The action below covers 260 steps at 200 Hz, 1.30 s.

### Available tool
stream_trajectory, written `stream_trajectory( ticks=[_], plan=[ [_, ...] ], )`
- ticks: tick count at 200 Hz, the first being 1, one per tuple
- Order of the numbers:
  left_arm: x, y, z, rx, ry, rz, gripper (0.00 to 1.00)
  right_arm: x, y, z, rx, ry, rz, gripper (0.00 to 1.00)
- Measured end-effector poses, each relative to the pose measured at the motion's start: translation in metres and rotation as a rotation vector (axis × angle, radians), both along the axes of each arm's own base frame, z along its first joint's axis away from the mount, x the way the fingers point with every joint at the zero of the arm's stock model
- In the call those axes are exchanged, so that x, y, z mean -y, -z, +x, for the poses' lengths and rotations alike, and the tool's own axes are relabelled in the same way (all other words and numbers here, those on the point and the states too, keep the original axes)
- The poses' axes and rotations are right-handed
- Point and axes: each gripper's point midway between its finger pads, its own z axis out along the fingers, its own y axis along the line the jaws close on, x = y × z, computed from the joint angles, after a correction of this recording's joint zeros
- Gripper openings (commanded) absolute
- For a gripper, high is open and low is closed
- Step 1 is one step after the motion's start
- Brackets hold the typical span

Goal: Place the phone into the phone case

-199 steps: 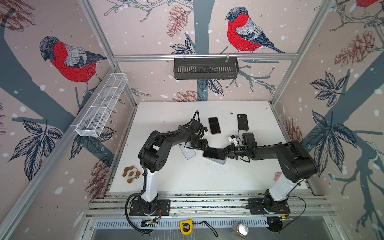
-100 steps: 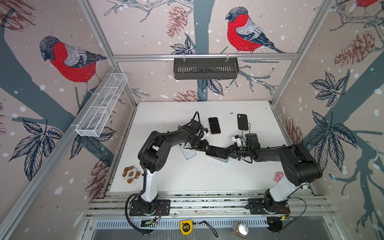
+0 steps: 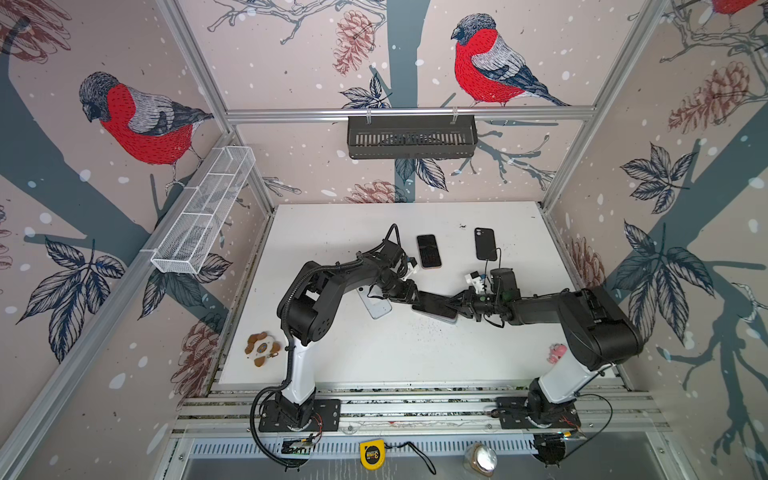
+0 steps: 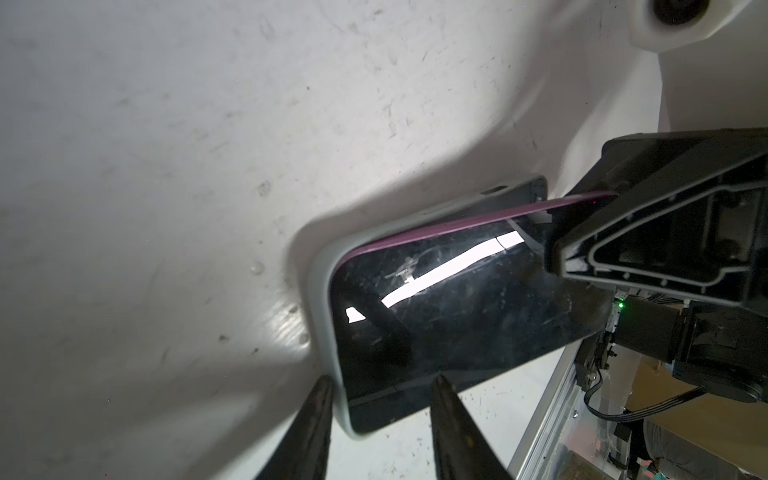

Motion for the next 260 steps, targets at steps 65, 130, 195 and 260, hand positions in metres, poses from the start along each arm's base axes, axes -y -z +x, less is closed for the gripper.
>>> stream_trajectory(
  ticks=[65,130,195,260],
  plan=[
    [-0.004,-0.008,0.007,0.048,-0.012,0.019,0.40,0.021,0.007,0.006,-0.023,0.065,-0.103,0.34],
    [-0.007,-0.007,0.007,0.049,-0.016,0.039,0.40,0.030,0.005,0.005,-0.010,0.061,-0.192,0.37],
    [-0.008,-0.007,0.009,0.057,-0.020,0.048,0.40,0.044,-0.001,0.001,0.011,0.067,-0.305,0.37],
    [-0.006,-0.005,0.010,0.065,-0.018,0.058,0.40,0.048,-0.002,-0.007,0.022,0.056,-0.347,0.33]
  ],
)
